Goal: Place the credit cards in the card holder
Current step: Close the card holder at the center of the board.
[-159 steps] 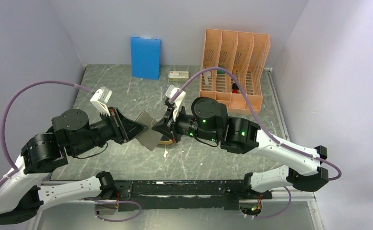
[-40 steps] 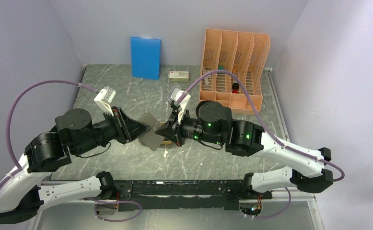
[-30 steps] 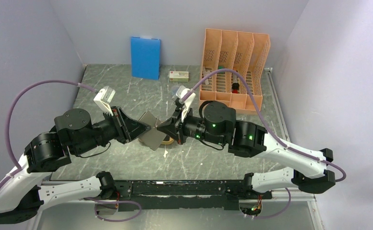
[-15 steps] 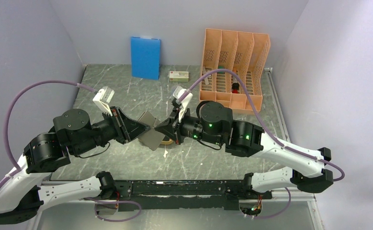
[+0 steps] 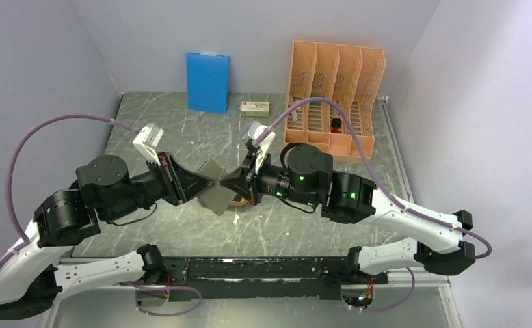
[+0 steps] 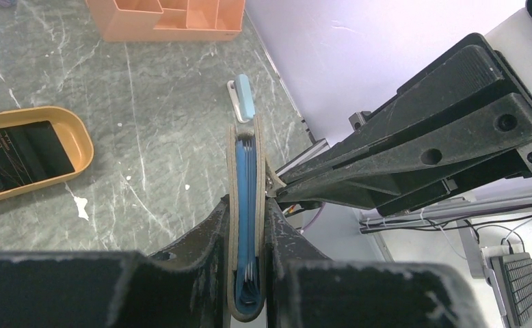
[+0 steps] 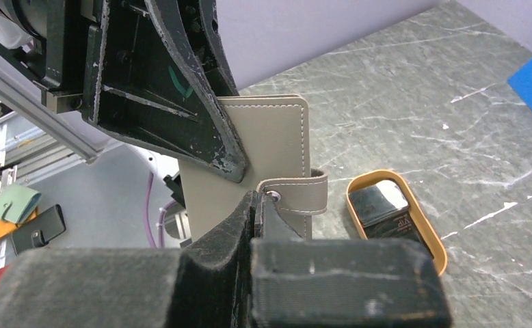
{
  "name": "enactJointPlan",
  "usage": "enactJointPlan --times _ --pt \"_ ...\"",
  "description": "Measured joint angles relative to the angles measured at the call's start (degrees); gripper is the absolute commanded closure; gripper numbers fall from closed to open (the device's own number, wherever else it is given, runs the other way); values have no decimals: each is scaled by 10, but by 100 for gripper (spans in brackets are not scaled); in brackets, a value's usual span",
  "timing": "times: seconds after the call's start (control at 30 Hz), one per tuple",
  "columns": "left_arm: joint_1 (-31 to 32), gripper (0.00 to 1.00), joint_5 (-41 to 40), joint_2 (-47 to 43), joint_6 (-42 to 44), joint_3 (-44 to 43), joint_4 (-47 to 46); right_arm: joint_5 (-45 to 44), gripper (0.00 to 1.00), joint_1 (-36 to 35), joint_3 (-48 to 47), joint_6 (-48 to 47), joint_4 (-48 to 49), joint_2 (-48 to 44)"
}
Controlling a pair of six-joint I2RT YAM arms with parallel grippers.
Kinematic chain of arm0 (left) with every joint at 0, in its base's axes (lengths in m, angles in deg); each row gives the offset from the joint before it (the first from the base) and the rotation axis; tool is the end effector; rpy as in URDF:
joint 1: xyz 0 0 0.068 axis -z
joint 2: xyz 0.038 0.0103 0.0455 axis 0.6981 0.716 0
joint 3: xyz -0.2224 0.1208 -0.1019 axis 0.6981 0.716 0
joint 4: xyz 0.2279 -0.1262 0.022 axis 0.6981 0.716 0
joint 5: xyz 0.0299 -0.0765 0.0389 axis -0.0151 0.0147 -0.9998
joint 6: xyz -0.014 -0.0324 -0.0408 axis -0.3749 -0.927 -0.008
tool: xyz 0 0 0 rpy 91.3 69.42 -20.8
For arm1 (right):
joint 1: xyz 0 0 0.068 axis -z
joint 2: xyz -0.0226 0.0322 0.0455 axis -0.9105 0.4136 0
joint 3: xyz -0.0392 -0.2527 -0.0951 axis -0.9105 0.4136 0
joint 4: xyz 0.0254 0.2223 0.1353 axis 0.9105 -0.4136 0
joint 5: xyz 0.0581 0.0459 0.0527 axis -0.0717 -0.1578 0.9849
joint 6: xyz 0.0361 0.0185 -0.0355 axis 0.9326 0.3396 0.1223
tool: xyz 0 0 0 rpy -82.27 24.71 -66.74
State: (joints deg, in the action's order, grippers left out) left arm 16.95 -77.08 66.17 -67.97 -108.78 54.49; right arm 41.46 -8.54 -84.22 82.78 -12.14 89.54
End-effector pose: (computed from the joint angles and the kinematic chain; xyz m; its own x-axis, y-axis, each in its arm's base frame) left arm 0.0554 -0.0890 0.4567 -0.6454 -0.3062 -0.6998 0.4664 0.5676 -0.6785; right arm 0.0723 0.2456 0.4598 -0.2081 -0.0617 -0.9762 -0.9199 0.3514 0.1739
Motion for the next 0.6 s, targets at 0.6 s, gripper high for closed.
enactJointPlan --times 0.6 --pt "0 95 -1 -3 4 0 4 2 100 0 -2 1 -3 2"
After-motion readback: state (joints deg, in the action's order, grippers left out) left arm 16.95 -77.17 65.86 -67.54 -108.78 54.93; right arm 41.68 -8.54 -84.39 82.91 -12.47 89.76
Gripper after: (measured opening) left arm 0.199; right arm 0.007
